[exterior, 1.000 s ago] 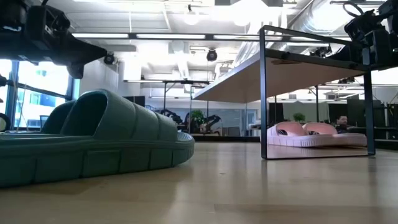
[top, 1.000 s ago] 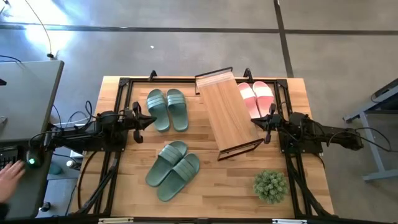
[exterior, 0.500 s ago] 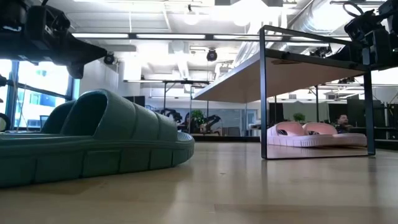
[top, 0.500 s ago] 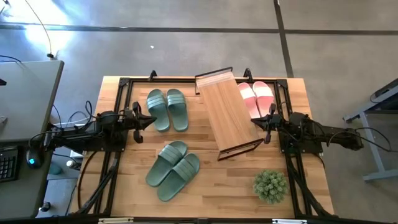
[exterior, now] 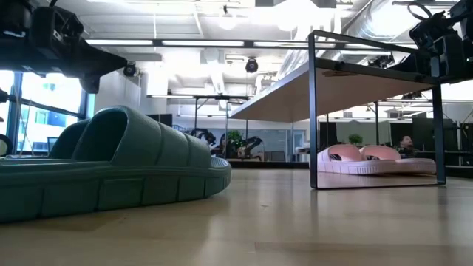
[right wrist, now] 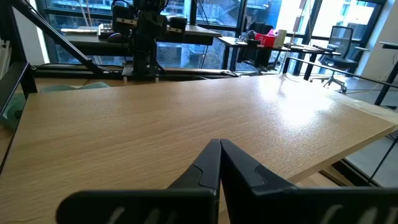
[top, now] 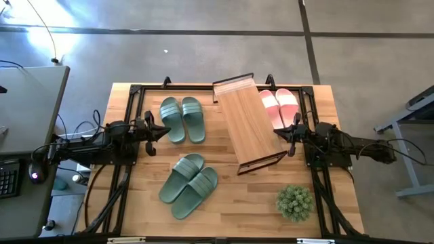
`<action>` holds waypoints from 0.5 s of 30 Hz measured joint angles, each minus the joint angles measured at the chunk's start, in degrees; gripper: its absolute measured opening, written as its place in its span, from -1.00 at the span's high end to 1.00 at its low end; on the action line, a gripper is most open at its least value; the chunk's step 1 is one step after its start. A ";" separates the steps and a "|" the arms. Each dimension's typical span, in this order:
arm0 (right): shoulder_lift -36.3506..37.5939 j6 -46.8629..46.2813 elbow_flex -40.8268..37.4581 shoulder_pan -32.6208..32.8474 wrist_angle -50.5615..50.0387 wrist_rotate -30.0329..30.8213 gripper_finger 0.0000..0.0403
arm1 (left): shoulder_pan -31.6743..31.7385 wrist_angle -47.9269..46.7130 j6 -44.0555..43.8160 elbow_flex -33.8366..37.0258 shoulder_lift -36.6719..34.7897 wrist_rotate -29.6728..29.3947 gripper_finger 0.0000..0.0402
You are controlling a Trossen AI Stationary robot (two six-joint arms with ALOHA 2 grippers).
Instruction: Pick and place slides into the shelf
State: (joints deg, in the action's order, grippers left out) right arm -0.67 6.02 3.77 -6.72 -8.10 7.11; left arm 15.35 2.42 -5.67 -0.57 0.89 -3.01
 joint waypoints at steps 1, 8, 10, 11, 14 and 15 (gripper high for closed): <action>0.00 0.00 0.00 0.00 0.01 0.02 1.00 | 0.00 0.00 0.01 0.01 0.00 -0.01 1.00; -0.02 0.00 0.02 0.00 0.02 0.00 1.00 | 0.00 1.19 0.00 0.01 -0.02 -0.77 1.00; 0.00 0.01 0.02 0.00 0.02 0.00 1.00 | 0.00 0.99 0.01 0.01 -0.02 -1.27 1.00; 0.00 0.00 0.02 0.01 0.02 0.02 1.00 | 0.00 0.96 0.02 0.01 -0.02 -1.30 1.00; 0.00 0.00 0.01 0.00 0.02 0.01 1.00 | 0.00 0.50 0.02 0.01 -0.02 -1.30 1.00; -0.02 0.01 0.01 0.00 0.01 0.02 1.00 | 0.00 0.48 0.02 0.01 -0.02 -1.31 1.00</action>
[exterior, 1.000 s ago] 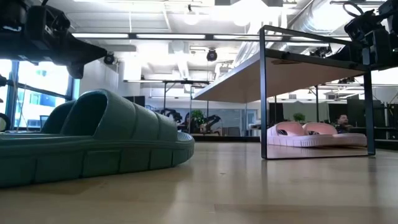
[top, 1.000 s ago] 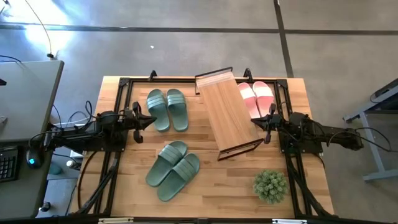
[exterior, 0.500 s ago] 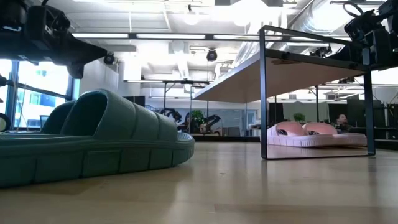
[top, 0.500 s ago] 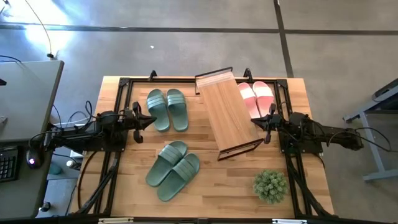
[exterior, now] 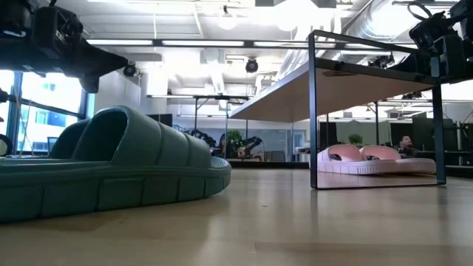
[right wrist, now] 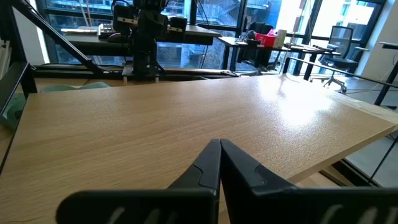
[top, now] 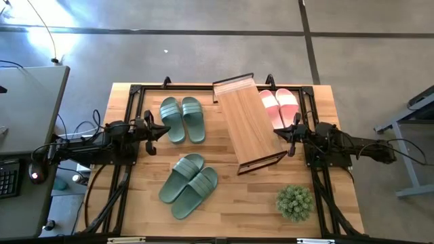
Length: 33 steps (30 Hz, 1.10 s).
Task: Pick and place slides into the shelf
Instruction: Put the pink slide on the shelf
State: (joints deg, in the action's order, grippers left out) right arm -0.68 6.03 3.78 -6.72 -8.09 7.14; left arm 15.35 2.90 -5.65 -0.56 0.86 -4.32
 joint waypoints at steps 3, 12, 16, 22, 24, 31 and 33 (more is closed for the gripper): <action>0.01 0.00 0.00 0.01 0.00 0.00 1.00 | 0.00 0.00 0.00 -0.01 0.00 -0.19 1.00; 0.02 -0.01 0.00 0.01 0.03 0.39 1.00 | 0.00 0.91 -5.42 0.00 0.00 -0.81 1.00; 0.01 -0.01 -0.01 0.01 0.34 0.42 1.00 | 0.02 1.07 -9.87 0.00 0.00 -1.03 1.00; -0.01 -0.69 -0.01 0.01 9.24 -0.28 1.00 | 0.02 8.20 -15.39 0.00 0.02 -4.91 1.00; -0.01 -3.79 -0.03 0.02 15.51 -1.27 1.00 | 0.00 14.92 -14.39 0.00 0.02 -5.24 1.00; 0.02 -16.12 -0.03 0.01 41.94 -0.62 1.00 | 0.01 45.41 -0.48 0.00 0.00 -2.56 1.00; 0.02 -18.15 -0.03 0.02 47.69 0.64 1.00 | 0.00 50.60 3.37 0.00 -0.02 -1.50 1.00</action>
State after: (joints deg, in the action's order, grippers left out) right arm -0.67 -12.13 3.75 -6.70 39.60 7.78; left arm 15.35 53.50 -2.28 -0.56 0.84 -5.82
